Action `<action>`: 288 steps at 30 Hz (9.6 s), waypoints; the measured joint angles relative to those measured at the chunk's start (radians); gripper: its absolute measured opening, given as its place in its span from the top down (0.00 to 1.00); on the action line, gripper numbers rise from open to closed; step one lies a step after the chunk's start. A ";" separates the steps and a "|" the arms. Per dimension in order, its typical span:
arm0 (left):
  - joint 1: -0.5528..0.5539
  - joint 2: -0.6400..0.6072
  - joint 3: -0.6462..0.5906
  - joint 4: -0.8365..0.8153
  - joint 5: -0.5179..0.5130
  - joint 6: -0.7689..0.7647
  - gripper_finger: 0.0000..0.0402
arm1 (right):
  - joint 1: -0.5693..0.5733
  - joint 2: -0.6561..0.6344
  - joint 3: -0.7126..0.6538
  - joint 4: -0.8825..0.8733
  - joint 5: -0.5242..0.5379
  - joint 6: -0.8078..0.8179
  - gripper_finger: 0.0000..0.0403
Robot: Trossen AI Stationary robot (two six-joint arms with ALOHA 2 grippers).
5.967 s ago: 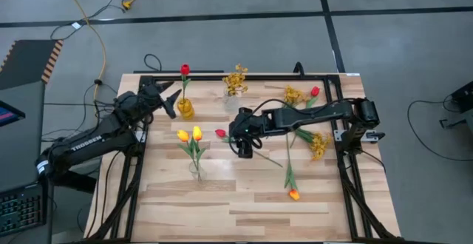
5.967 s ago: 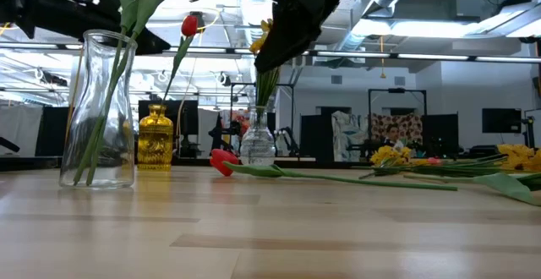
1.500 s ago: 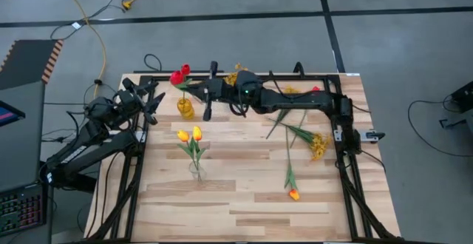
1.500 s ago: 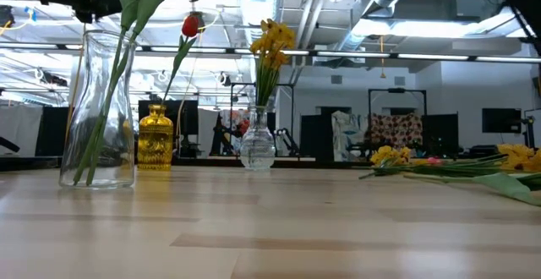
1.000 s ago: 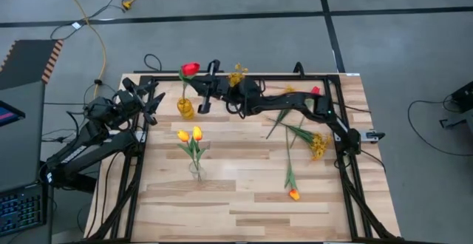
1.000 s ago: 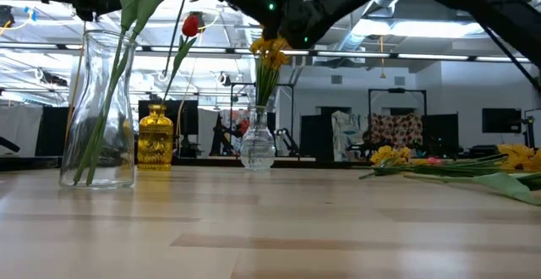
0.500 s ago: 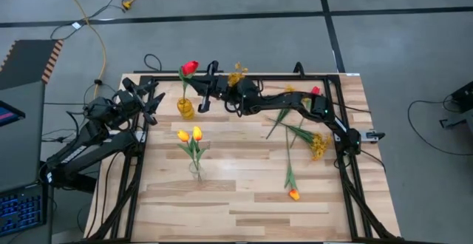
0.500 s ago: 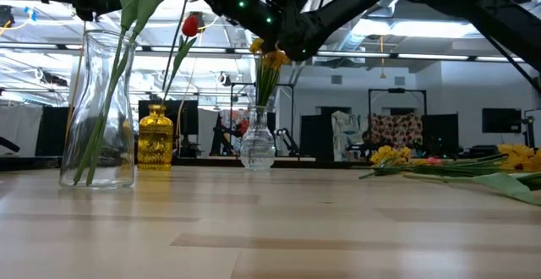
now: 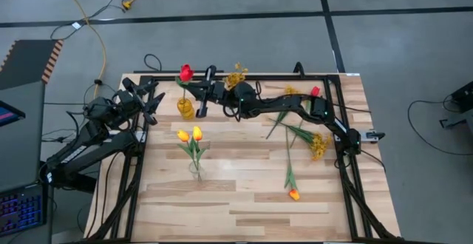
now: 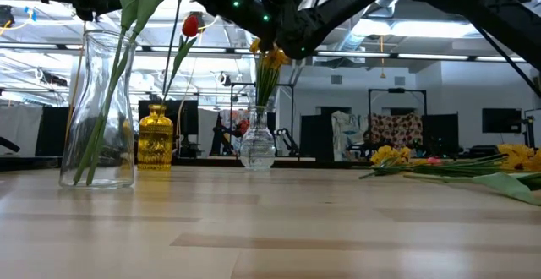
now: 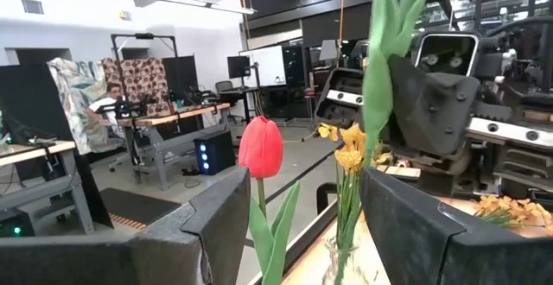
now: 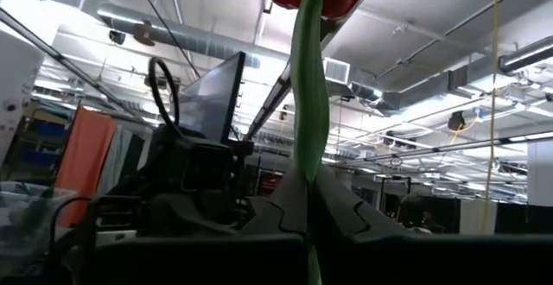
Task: Sort flowers into vase by color
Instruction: Put the bottom red flower into the yellow vase, then put the right yellow flowers into the top transparent vase
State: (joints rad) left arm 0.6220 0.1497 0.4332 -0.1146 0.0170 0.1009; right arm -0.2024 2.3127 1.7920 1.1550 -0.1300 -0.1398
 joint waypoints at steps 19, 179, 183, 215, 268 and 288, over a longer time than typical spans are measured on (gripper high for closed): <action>0.000 0.000 0.000 0.000 -0.002 0.000 0.49 | -0.003 0.000 0.000 -0.011 0.000 -0.027 0.94; -0.001 0.000 0.034 0.018 0.001 0.036 0.49 | 0.024 -0.303 0.116 -1.662 0.083 -0.104 0.46; -0.001 0.000 0.043 0.018 0.017 0.035 0.49 | 0.030 -0.375 0.116 -1.862 0.083 -0.050 0.46; -0.001 0.000 0.043 -0.011 0.025 0.011 0.49 | 0.032 -0.688 -0.268 -2.551 0.315 0.481 0.46; -0.001 0.000 0.043 -0.038 0.026 -0.013 0.49 | 0.004 -0.658 -0.929 -2.054 0.433 0.413 0.56; 0.000 0.000 0.043 -0.038 0.026 -0.016 0.49 | 0.032 -0.656 -0.916 -2.090 0.418 0.373 0.87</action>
State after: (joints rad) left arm 0.6215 0.1493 0.4759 -0.1523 0.0433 0.0852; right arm -0.1704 1.6569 0.8762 -0.9346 0.2878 0.2336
